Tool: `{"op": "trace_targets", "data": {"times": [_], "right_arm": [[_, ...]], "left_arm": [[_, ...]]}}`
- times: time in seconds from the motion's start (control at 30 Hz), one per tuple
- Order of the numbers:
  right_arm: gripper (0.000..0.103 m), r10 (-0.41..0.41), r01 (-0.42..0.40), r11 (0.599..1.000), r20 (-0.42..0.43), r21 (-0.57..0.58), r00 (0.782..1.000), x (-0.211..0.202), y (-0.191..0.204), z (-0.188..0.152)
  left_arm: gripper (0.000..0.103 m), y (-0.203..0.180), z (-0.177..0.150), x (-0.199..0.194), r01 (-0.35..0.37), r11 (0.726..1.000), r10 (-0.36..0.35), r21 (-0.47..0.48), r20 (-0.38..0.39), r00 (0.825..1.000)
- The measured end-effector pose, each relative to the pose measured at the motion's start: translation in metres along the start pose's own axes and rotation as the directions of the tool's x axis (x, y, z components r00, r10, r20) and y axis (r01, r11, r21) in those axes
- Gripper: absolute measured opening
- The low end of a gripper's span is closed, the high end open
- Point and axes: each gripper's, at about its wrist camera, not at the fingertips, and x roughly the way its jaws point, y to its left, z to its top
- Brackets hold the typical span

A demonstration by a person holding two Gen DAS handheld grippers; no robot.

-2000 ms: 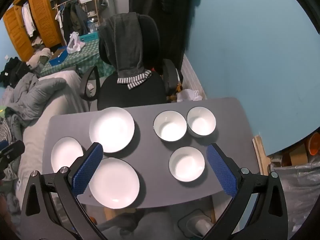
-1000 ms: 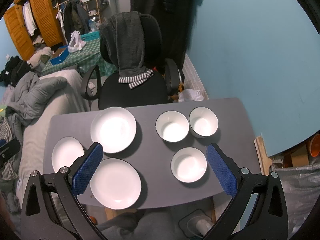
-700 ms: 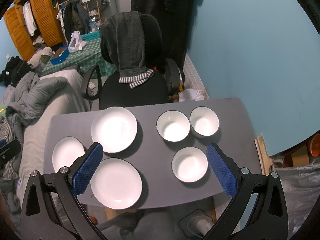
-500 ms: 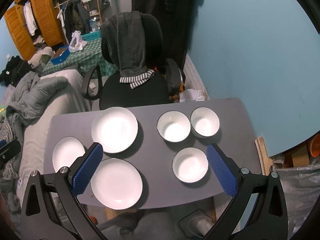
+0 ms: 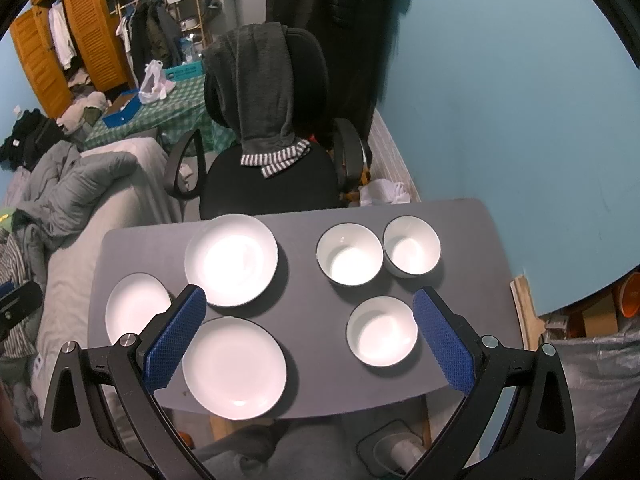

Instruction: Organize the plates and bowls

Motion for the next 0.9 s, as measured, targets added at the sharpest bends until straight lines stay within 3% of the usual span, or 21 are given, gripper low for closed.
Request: {"op": "trace_targets", "data": {"times": [0.53,0.9], "right_arm": [[0.102,0.005,-0.005,1.0,0.005,-0.01,1.0,0.0,0.011,-0.002],[0.102,0.008,-0.008,1.0,0.004,-0.014,1.0,-0.001,0.012,0.0]], "left_arm": [[0.103,0.01,0.0,-0.007,0.005,0.999,-0.004,-0.053,0.018,1.0],[0.103,0.01,-0.005,-0.01,-0.014,0.999,0.015,-0.031,0.033,0.999]]}}
